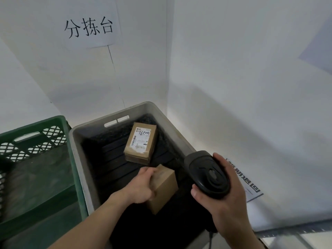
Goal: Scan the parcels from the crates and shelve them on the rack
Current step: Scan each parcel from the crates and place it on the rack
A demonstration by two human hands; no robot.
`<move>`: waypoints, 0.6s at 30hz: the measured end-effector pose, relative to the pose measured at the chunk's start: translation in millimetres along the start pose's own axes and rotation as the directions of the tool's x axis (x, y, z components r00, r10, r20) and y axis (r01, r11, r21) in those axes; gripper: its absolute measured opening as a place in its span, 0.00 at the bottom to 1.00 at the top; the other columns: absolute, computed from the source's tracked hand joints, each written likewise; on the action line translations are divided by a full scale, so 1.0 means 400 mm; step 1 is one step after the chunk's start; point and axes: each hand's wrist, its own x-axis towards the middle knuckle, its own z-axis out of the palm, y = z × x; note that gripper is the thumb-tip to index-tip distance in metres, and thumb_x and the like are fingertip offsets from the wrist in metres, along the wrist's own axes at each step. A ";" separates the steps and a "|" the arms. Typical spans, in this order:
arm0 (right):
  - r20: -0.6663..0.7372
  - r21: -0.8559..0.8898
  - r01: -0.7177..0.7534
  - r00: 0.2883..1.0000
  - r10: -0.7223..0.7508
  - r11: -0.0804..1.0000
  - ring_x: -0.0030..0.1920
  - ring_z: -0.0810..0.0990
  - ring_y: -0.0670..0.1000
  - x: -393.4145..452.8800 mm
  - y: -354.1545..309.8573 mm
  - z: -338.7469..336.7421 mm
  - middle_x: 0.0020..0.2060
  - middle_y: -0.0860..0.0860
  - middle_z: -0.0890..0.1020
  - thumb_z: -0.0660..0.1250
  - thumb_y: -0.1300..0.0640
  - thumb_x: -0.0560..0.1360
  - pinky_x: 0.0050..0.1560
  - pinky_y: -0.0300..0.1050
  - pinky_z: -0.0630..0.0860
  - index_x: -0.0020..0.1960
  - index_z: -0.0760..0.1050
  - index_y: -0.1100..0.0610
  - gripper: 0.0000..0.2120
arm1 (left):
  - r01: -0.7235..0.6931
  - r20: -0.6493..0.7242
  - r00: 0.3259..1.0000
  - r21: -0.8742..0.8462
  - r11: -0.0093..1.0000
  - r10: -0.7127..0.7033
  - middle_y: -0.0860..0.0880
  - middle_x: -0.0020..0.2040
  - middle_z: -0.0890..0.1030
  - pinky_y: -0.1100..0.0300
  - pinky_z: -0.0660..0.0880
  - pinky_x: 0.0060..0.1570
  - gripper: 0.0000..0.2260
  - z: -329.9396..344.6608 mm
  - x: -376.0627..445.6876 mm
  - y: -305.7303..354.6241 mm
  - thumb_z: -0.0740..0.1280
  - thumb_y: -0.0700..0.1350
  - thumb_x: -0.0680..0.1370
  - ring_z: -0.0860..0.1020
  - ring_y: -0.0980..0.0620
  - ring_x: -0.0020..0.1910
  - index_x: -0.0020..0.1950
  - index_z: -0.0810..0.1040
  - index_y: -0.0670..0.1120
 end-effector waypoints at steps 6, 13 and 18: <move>-0.029 -0.012 -0.029 0.999 0.029 0.999 0.56 0.84 0.42 -0.023 0.011 -0.046 0.56 0.39 0.85 0.83 0.72 0.59 0.55 0.30 0.76 0.67 0.74 0.47 0.43 | 0.006 -0.077 0.997 0.036 0.999 -0.003 0.46 0.74 0.70 0.69 0.62 0.66 0.31 0.034 0.026 -0.005 0.65 0.33 0.72 0.70 0.48 0.71 0.76 0.68 0.46; -0.044 -0.050 -0.051 0.998 0.049 0.997 0.56 0.84 0.45 -0.037 0.012 -0.075 0.55 0.40 0.84 0.81 0.76 0.60 0.57 0.36 0.79 0.68 0.74 0.48 0.44 | -0.014 -0.071 0.997 0.341 0.940 0.040 0.48 0.81 0.47 0.44 0.65 0.74 0.44 0.083 0.011 0.028 0.77 0.56 0.70 0.50 0.41 0.79 0.79 0.55 0.58; -0.071 -0.059 -0.051 0.996 0.047 0.997 0.55 0.85 0.47 -0.046 0.006 -0.088 0.55 0.40 0.84 0.80 0.77 0.60 0.57 0.38 0.80 0.68 0.74 0.49 0.43 | 0.058 -0.173 0.985 0.386 0.921 0.011 0.43 0.77 0.51 0.43 0.69 0.69 0.40 0.104 0.042 0.030 0.77 0.49 0.71 0.59 0.38 0.73 0.76 0.57 0.55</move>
